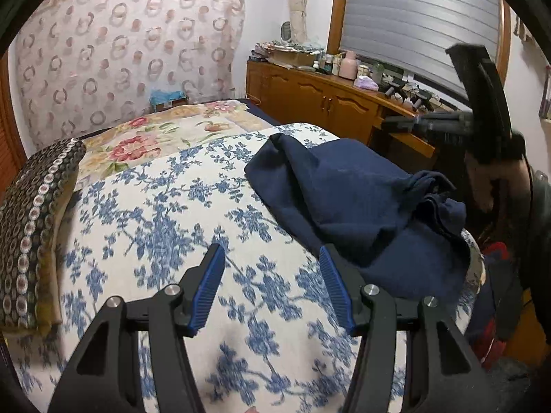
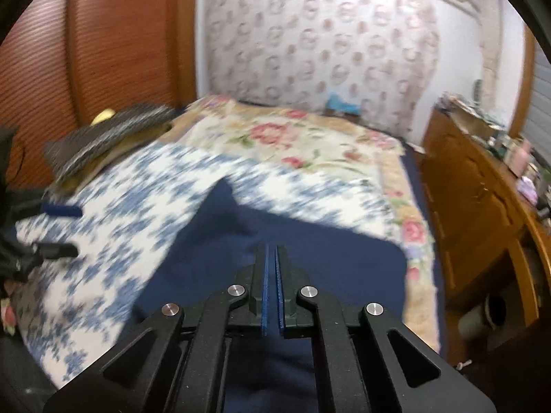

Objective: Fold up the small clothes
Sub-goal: 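Grasp the shirt fold with the right gripper and lift it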

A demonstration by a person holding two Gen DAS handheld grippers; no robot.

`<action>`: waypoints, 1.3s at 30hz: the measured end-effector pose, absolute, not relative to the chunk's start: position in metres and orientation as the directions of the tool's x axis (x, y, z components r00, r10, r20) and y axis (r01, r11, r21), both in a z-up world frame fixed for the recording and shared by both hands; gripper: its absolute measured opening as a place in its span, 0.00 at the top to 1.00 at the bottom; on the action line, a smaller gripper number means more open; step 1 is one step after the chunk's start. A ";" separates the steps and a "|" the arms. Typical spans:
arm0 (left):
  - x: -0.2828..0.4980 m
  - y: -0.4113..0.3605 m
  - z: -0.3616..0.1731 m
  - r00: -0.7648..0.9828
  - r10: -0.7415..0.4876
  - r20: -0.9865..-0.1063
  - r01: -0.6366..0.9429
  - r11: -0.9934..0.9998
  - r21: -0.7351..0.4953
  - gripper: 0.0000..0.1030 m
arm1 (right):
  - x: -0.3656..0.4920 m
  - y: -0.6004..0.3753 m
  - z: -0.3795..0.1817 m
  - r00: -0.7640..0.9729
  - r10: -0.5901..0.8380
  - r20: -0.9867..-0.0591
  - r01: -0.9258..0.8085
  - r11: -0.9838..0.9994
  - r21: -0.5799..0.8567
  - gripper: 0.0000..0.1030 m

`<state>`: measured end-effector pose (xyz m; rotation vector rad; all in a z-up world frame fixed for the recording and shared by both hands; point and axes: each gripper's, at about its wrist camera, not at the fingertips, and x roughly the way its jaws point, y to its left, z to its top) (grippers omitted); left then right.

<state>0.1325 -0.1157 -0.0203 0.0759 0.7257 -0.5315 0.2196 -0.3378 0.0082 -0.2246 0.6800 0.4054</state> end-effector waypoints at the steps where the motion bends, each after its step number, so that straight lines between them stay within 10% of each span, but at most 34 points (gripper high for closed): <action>1: 0.137 -0.117 -0.020 0.622 -0.436 -0.651 0.487 0.866 -0.114 0.45 | 0.227 -0.348 0.012 0.711 0.283 -0.644 -0.414 0.908 -0.058 0.99; 9: 0.159 -0.111 -0.026 0.607 -0.438 -0.663 0.472 0.870 -0.143 0.45 | 0.218 -0.323 -0.012 0.645 0.343 -0.683 -0.507 0.861 -0.047 0.98; 13: 0.159 -0.105 -0.029 0.605 -0.438 -0.665 0.466 0.872 -0.150 0.45 | 0.203 -0.290 -0.026 0.599 0.380 -0.705 -0.563 0.826 -0.033 0.49; 17: 0.158 -0.098 -0.031 0.603 -0.438 -0.666 0.461 0.873 -0.157 0.45 | 0.187 -0.261 -0.038 0.546 0.420 -0.725 -0.615 0.789 -0.006 0.43; 22: 0.160 -0.093 -0.035 0.595 -0.436 -0.675 0.460 0.874 -0.159 0.45 | 0.182 -0.242 -0.061 0.490 0.383 -0.783 -0.639 0.769 -0.024 0.43; 26: 0.166 -0.094 -0.038 0.584 -0.433 -0.687 0.463 0.873 -0.157 0.45 | 0.189 -0.250 -0.069 0.476 0.351 -0.806 -0.632 0.774 -0.036 0.93; 39: 0.216 -0.130 -0.031 0.542 -0.442 -0.715 0.497 0.854 -0.152 0.45 | 0.283 -0.372 0.008 0.669 0.229 -0.707 -0.407 0.909 -0.092 0.96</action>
